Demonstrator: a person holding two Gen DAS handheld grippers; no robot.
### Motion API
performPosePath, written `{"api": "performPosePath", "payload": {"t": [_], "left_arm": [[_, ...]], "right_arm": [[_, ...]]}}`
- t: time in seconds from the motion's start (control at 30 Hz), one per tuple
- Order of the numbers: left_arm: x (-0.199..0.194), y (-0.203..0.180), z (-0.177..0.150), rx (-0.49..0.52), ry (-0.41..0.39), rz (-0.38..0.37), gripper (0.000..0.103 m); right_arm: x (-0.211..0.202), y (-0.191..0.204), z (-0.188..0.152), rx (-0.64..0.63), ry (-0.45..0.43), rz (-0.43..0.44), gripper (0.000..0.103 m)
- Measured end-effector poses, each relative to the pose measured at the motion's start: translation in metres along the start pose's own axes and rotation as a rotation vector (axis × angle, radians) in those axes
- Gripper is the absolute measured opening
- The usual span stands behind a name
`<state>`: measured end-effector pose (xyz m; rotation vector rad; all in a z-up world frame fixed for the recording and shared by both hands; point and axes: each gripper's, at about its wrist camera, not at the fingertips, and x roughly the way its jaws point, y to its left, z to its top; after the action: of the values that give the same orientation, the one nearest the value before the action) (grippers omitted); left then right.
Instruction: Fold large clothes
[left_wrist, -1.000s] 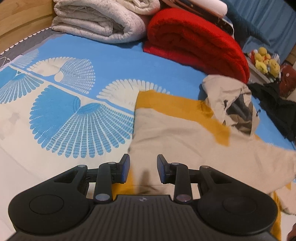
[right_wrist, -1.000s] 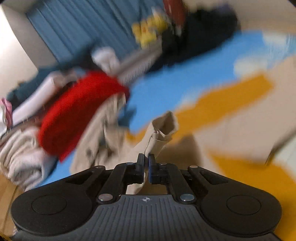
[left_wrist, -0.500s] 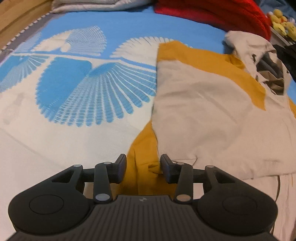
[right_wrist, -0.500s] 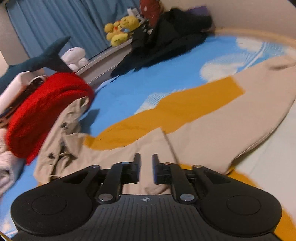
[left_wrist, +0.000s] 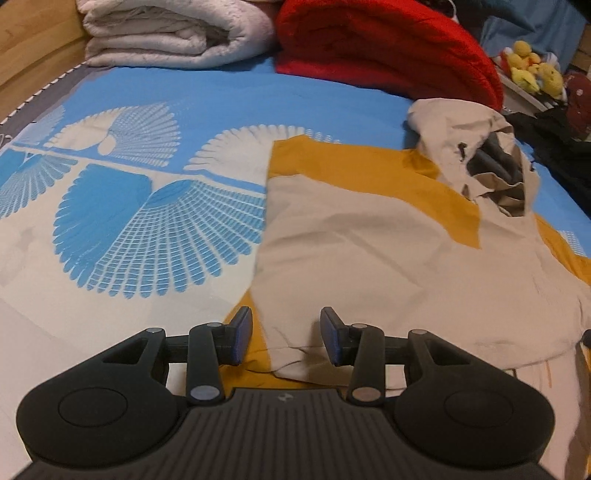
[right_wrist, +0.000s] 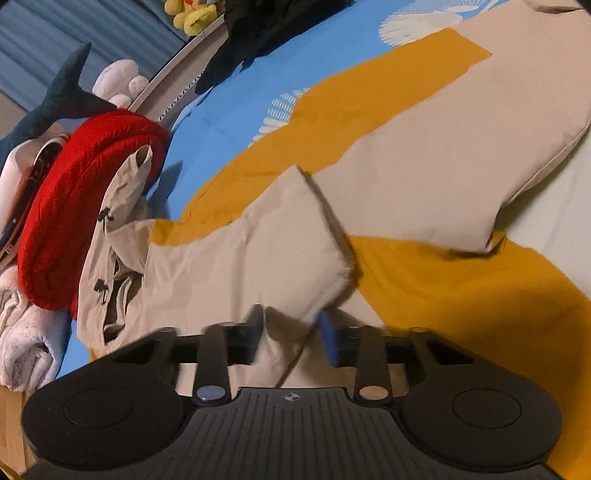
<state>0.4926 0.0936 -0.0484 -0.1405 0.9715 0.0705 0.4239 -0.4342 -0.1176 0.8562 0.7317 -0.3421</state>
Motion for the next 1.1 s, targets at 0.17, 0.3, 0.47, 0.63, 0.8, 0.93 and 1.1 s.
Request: {"api": "performPosePath", "payload": {"t": [0.17,0.3,0.47,0.63,0.8,0.93,1.1], "left_arm": [[0.0,0.0,-0.001,0.018,-0.001,-0.008,0.045],[0.016,0.005,-0.008,0.042,0.084,0.043,0.045],[0.017,0.01,-0.007,0.016,0.085,0.082,0.045],[0.013,0.003,-0.007,0.029,0.056,0.039,0.045],[0.02,0.01,-0.011,0.002,0.108,0.053,0.045],[0.002,0.001,-0.003,0.026,0.031,0.007,0.046],[-0.002,-0.004,-0.004,0.023,0.054,0.029,0.046]], "right_arm": [[-0.036,0.02,0.003,-0.064,-0.147,0.007,0.001],[-0.04,0.03,0.001,-0.121,-0.161,-0.123,0.0],[-0.045,0.024,0.002,-0.12,-0.234,-0.264,0.004],[-0.03,0.039,0.0,-0.21,-0.126,0.05,0.022],[0.009,0.025,-0.013,-0.229,0.107,-0.087,0.024],[-0.001,0.031,-0.009,-0.229,0.067,-0.082,0.025],[-0.028,0.045,-0.002,-0.238,0.003,-0.071,0.025]]}}
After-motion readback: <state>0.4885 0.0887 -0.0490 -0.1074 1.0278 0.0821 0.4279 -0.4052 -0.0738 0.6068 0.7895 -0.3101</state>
